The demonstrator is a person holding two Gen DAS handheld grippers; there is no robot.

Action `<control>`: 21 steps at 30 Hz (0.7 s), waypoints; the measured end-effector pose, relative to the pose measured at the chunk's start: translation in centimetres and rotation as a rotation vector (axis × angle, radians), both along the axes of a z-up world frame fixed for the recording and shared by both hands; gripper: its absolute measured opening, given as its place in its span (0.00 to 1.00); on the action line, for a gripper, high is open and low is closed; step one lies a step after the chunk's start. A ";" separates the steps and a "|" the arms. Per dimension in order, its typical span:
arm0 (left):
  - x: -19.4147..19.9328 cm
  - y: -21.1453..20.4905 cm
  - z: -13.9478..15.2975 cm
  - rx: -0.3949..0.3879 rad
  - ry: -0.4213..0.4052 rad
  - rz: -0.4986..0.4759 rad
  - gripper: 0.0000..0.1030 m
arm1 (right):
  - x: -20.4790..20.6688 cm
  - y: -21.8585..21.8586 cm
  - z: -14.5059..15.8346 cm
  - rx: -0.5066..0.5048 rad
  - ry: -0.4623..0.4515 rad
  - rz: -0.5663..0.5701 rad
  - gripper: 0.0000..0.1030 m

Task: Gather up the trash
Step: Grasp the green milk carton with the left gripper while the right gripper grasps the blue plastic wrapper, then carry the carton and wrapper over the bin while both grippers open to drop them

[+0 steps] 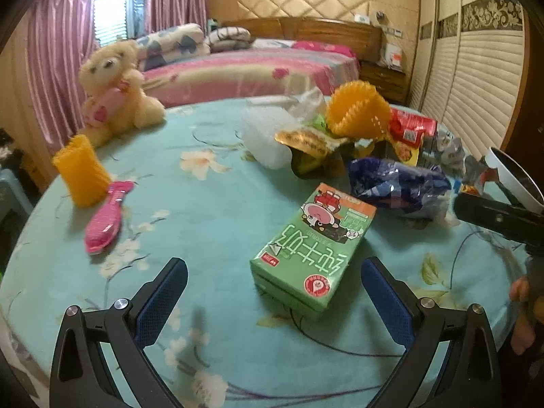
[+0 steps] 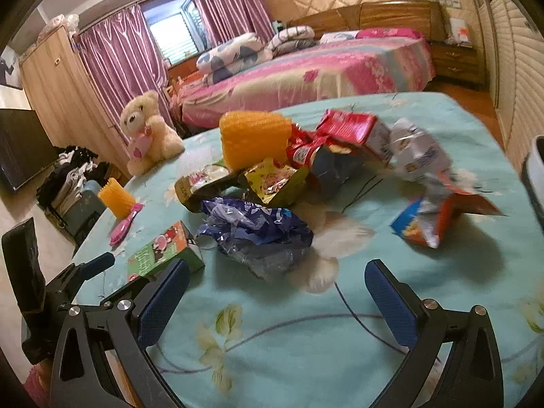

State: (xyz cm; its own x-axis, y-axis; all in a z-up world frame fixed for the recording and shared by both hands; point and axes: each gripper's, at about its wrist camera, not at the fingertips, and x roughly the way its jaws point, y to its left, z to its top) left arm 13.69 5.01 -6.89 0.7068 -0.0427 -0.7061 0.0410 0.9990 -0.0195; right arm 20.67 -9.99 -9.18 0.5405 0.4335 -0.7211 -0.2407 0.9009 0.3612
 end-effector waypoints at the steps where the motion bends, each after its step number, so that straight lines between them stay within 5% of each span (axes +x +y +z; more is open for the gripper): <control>1: 0.2 0.0 -0.2 0.004 0.000 -0.006 0.99 | 0.3 0.2 -0.3 -0.002 0.008 0.006 0.99; 5: 1.0 0.0 -0.9 0.007 0.002 -0.031 0.98 | 1.4 0.4 -1.1 0.001 0.032 0.024 0.98; 7: 1.2 -0.1 -1.2 -0.002 0.007 -0.046 0.88 | 1.7 0.6 -1.2 0.006 0.042 0.041 0.92; 10: 1.4 -0.1 -1.6 -0.029 0.022 -0.067 0.67 | 2.2 1.0 -1.5 0.003 0.058 0.067 0.76; 13: 1.3 0.0 -1.6 -0.038 0.014 -0.076 0.57 | 1.8 1.1 -1.2 -0.001 0.039 0.088 0.58; 15: 1.2 0.1 -1.4 -0.048 0.008 -0.081 0.57 | 1.3 0.9 -1.0 0.003 0.030 0.088 0.48; 21: -0.5 -0.6 -0.2 -0.077 -0.032 -0.115 0.56 | -0.8 -1.2 0.3 0.036 -0.012 0.038 0.44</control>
